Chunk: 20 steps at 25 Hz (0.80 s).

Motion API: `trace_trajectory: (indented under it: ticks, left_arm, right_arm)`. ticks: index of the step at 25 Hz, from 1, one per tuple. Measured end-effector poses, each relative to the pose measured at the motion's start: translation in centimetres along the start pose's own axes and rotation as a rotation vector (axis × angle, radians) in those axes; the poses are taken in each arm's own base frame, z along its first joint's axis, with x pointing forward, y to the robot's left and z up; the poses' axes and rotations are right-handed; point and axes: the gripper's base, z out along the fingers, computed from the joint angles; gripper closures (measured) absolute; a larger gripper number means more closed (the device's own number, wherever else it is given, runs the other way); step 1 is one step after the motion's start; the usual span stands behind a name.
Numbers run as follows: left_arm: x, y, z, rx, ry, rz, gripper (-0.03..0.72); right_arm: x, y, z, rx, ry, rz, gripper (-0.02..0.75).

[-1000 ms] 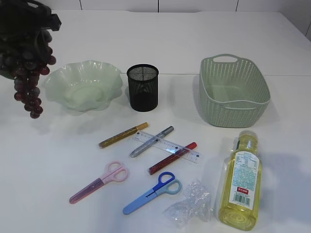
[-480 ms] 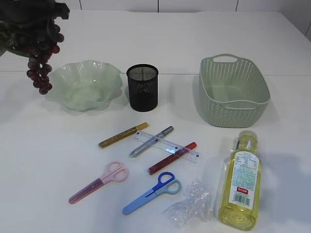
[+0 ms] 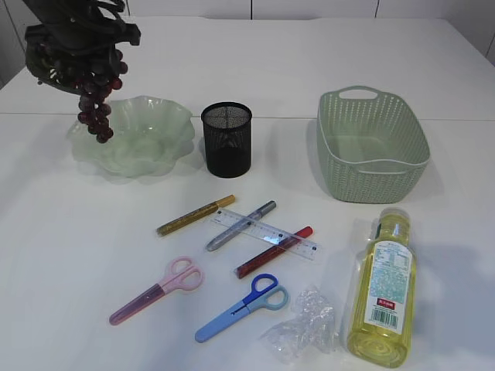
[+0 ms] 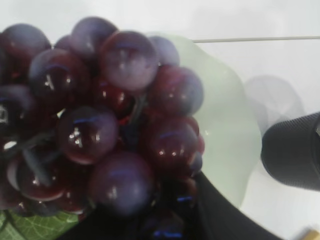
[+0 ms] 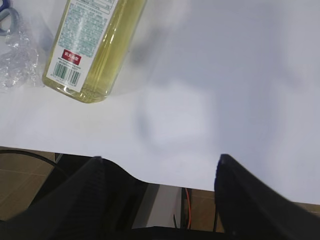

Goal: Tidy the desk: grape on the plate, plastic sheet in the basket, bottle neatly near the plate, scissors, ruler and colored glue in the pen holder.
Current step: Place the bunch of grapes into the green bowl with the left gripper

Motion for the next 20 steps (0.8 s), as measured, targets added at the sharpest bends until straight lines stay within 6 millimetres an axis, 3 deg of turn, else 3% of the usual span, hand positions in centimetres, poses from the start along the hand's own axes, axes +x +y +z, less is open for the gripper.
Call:
trace_trajectory:
  ticks: [8,12,20]
  left_arm:
    - [1.2,0.0,5.6,-0.007,0.067,0.000,0.545]
    - [1.8,-0.1,7.4,0.004,0.086,-0.011,0.535]
    - [2.2,-0.6,8.7,0.053,0.089,-0.054,0.382]
  right_arm:
    - [0.0,0.0,0.0,0.000,0.000,0.000,0.208]
    - [0.0,0.0,0.0,0.002,-0.005,-0.001,0.208]
    - [-0.1,-0.1,0.0,0.006,-0.008,-0.002,0.208]
